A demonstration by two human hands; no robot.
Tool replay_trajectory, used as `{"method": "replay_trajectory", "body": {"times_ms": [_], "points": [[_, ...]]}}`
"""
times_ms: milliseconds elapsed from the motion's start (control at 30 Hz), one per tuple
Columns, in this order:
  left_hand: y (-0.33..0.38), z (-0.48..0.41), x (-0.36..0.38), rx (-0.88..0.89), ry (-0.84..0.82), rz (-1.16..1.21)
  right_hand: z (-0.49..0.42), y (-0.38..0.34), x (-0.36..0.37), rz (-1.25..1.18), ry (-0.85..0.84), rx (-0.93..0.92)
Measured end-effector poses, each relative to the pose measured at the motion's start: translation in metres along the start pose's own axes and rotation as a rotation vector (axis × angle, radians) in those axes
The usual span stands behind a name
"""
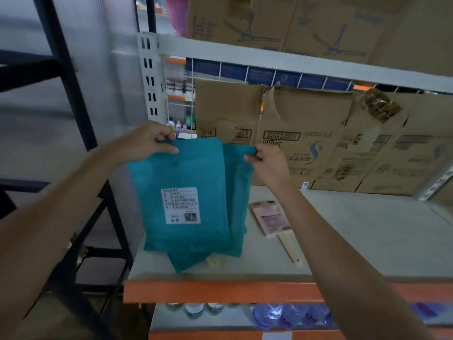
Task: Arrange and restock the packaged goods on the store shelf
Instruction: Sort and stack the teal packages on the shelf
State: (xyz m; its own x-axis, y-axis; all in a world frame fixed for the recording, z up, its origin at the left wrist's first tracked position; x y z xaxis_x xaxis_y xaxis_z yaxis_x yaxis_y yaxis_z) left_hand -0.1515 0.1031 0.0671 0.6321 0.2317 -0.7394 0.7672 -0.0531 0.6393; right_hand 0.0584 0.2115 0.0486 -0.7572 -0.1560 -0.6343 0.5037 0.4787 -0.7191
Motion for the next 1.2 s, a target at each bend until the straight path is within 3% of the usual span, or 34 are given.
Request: {"method": "replay_trajectory", "body": {"times_ms": [233, 433, 633, 1033, 1200], "points": [[0.088, 0.022, -0.037, 0.190, 0.116, -0.120, 0.021, -0.053, -0.068, 0.095, 0.110, -0.163], [0.143, 0.022, -0.025, 0.232, 0.179, -0.257, 0.040, -0.044, -0.142, 0.323, 0.212, -0.206], [0.216, 0.003, 0.028, 0.298, 0.205, -0.290, 0.073, 0.020, -0.237, 0.323, 0.290, -0.165], [0.380, -0.046, 0.212, 0.318, 0.216, -0.211, 0.136, 0.181, -0.428, 0.378, 0.362, -0.042], [0.431, -0.076, 0.261, 0.343, 0.161, -0.181, 0.143, 0.235, -0.493, 0.387, 0.438, 0.002]]}}
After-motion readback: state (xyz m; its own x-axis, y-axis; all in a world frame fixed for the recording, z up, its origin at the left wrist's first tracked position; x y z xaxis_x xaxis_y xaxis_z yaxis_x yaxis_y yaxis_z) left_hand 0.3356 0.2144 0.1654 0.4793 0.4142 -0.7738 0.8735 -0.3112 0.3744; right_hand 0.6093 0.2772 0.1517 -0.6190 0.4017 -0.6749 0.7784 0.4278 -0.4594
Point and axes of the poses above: each hand's wrist, its own z-axis away from the middle knuckle, its own x-axis out of the palm, y = z × x, the point moved 10 cm from there along -z, towards the middle knuckle, and after that the axes turned 3 degrees about x, right-handed, at the moved point
